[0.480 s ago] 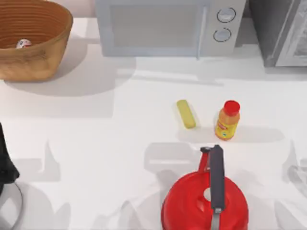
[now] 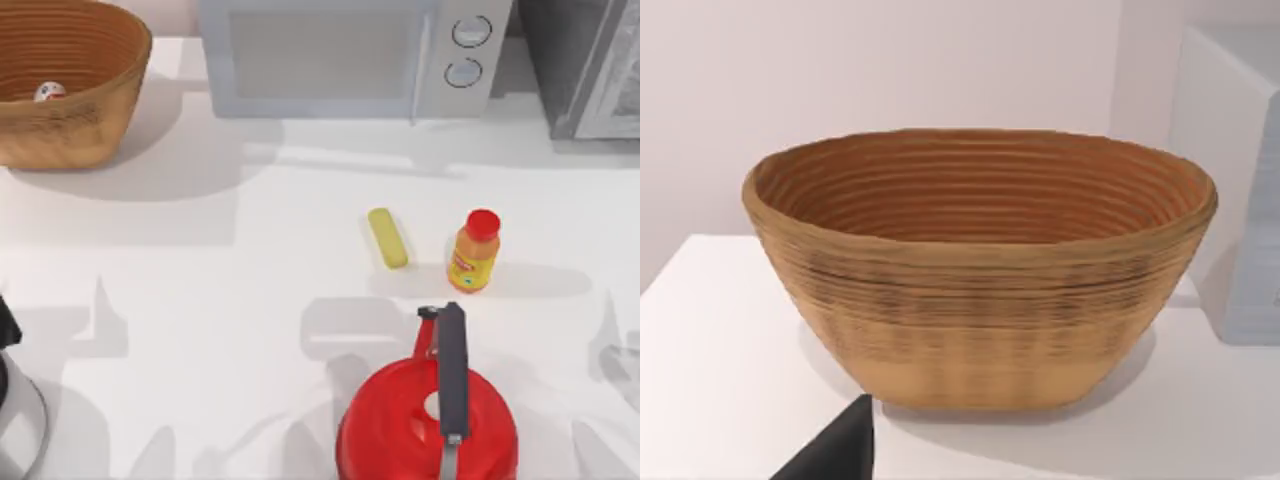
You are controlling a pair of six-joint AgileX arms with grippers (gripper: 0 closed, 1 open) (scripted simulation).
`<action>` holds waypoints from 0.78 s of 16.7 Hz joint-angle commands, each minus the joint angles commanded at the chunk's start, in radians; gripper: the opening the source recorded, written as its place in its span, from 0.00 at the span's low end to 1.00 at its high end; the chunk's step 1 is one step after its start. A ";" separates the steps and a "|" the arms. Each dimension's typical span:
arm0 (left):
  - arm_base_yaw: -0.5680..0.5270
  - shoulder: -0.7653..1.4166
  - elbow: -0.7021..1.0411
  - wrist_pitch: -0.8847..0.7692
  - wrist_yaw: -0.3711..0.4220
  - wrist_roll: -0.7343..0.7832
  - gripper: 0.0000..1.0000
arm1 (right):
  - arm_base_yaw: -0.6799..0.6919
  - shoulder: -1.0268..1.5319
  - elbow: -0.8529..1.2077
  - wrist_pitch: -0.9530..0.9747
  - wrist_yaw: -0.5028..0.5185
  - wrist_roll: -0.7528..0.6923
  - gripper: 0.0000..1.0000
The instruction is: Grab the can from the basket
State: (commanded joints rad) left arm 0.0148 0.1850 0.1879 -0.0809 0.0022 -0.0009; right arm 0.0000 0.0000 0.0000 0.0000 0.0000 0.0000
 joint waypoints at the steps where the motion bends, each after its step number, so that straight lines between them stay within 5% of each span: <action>1: 0.002 0.061 0.059 -0.027 0.003 0.000 1.00 | 0.000 0.000 0.000 0.000 0.000 0.000 1.00; 13: 0.015 1.168 1.081 -0.522 0.065 0.029 1.00 | 0.000 0.000 0.000 0.000 0.000 0.000 1.00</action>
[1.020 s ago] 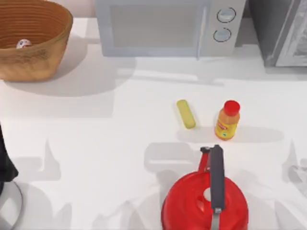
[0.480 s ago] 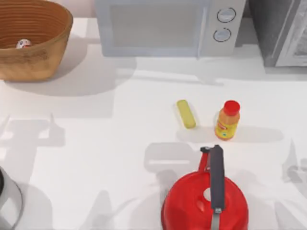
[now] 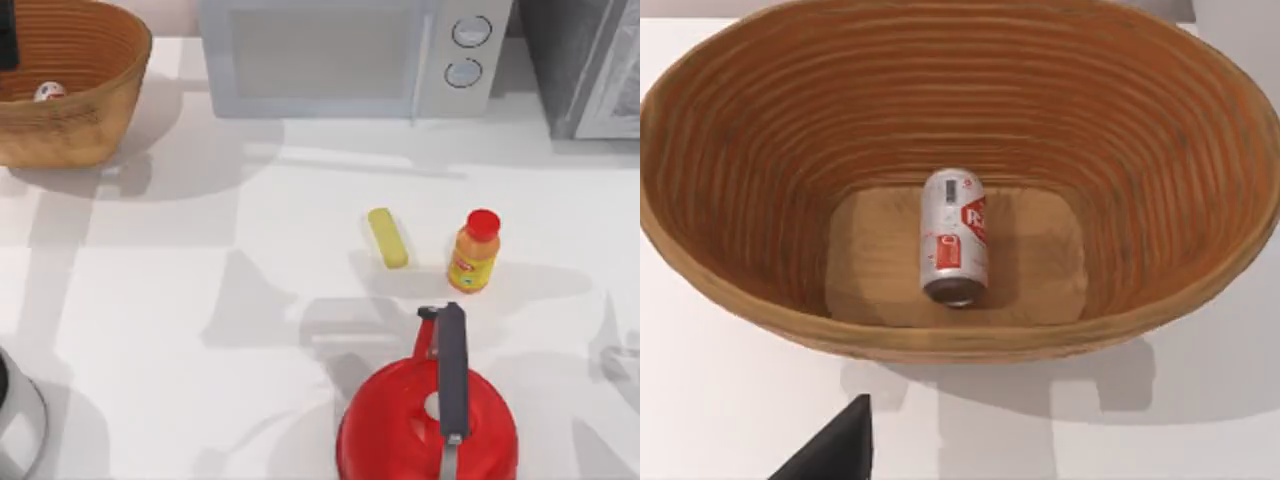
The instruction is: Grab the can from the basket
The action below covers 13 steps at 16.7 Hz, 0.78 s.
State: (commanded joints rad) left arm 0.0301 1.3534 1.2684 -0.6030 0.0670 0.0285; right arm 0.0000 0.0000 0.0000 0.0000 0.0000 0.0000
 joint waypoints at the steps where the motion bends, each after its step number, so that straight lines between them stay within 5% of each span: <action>1: 0.002 0.104 0.094 -0.046 0.004 0.004 1.00 | 0.000 0.000 0.000 0.000 0.000 0.000 1.00; 8: 0.020 0.753 0.682 -0.333 0.016 0.031 1.00 | 0.000 0.000 0.000 0.000 0.000 0.000 1.00; 13: 0.030 1.042 0.947 -0.457 0.016 0.047 1.00 | 0.000 0.000 0.000 0.000 0.000 0.000 1.00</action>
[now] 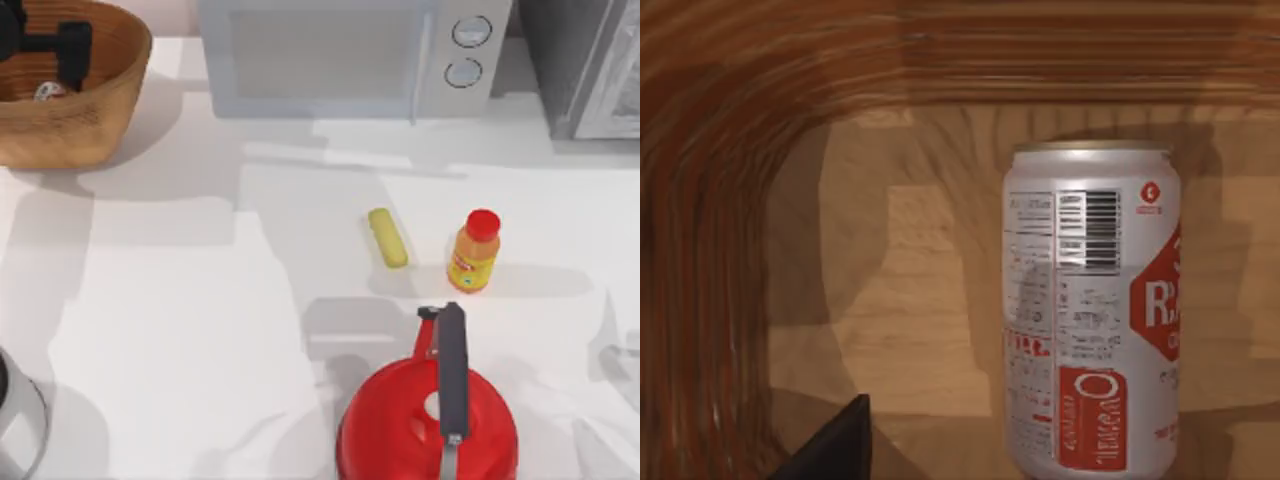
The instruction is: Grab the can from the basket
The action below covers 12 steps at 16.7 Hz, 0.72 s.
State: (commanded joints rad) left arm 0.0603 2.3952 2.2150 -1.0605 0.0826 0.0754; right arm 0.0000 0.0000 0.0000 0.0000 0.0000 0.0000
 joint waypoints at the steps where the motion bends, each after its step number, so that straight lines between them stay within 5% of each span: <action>1: 0.001 0.031 0.029 -0.013 0.000 0.002 1.00 | 0.000 0.000 0.000 0.000 0.000 0.000 1.00; 12: 0.000 0.096 0.040 0.025 -0.002 0.001 1.00 | 0.000 0.000 0.000 0.000 0.000 0.000 1.00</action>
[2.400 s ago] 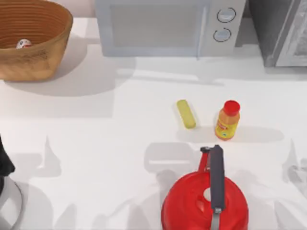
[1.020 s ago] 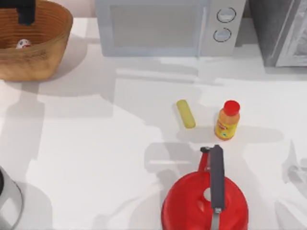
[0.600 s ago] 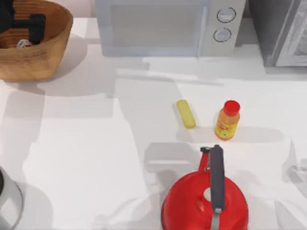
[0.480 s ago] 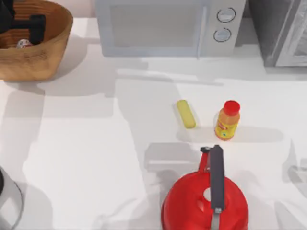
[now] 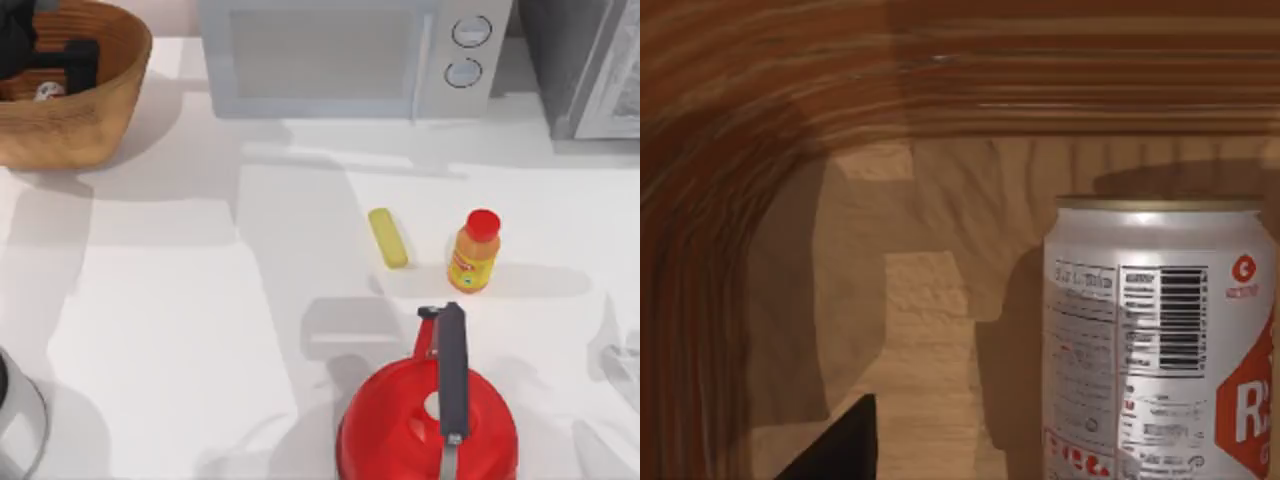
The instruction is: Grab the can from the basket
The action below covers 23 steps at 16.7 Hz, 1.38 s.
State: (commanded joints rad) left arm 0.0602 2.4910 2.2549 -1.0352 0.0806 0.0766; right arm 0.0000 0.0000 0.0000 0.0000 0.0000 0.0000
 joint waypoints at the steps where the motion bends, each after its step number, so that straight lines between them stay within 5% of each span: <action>1: -0.001 0.019 -0.003 0.022 0.000 -0.001 1.00 | 0.000 0.000 0.000 0.000 0.000 0.000 1.00; 8: -0.006 0.084 0.008 0.076 0.000 -0.005 1.00 | 0.000 0.000 0.000 0.000 0.000 0.000 1.00; 21: -0.006 0.084 0.008 0.076 0.000 -0.005 0.02 | 0.000 0.000 0.000 0.000 0.000 0.000 1.00; 23: -0.006 0.084 0.008 0.076 0.000 -0.005 0.00 | 0.000 0.000 0.000 0.000 0.000 0.000 1.00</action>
State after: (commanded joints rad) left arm 0.0544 2.5749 2.2629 -0.9593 0.0810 0.0719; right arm 0.0000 0.0000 0.0000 0.0000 0.0000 0.0000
